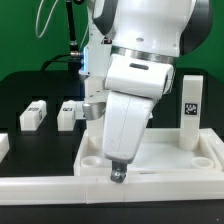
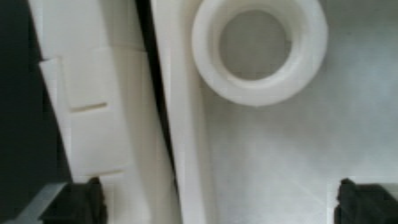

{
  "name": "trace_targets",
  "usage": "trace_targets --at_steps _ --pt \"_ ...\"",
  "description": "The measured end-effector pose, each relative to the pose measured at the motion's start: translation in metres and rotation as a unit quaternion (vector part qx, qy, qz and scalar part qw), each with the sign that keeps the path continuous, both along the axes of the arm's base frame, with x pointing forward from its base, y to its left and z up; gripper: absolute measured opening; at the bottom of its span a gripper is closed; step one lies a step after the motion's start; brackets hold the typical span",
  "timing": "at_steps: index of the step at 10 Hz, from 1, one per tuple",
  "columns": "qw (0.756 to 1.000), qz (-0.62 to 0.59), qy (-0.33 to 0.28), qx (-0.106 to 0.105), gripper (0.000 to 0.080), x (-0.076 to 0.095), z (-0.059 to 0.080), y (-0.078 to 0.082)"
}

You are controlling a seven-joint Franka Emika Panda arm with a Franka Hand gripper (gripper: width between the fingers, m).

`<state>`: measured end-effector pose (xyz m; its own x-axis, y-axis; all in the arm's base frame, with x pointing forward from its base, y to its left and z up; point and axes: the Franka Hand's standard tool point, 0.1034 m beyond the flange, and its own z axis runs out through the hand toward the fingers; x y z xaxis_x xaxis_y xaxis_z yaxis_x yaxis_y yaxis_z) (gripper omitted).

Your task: Assemble desk

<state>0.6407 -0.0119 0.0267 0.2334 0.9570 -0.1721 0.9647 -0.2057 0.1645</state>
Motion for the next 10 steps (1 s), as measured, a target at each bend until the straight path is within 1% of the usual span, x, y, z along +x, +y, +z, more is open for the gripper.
trace_targets --at_steps 3,4,5,6,7,8,10 --pt "1.0 -0.001 0.0 0.0 0.0649 0.0 0.0 -0.001" --pt "1.0 -0.001 -0.001 0.0 0.0649 0.001 0.002 -0.001" --pt "1.0 -0.016 0.009 -0.003 0.0649 0.003 0.025 0.0" --pt "0.999 -0.029 0.013 -0.003 0.0649 0.004 0.046 -0.003" --pt "0.999 -0.046 0.024 -0.009 0.0649 0.002 0.069 -0.014" --pt "0.997 -0.07 0.013 -0.007 0.0649 0.003 0.086 -0.022" --pt "0.991 -0.134 -0.003 0.001 0.0649 0.003 0.083 -0.023"
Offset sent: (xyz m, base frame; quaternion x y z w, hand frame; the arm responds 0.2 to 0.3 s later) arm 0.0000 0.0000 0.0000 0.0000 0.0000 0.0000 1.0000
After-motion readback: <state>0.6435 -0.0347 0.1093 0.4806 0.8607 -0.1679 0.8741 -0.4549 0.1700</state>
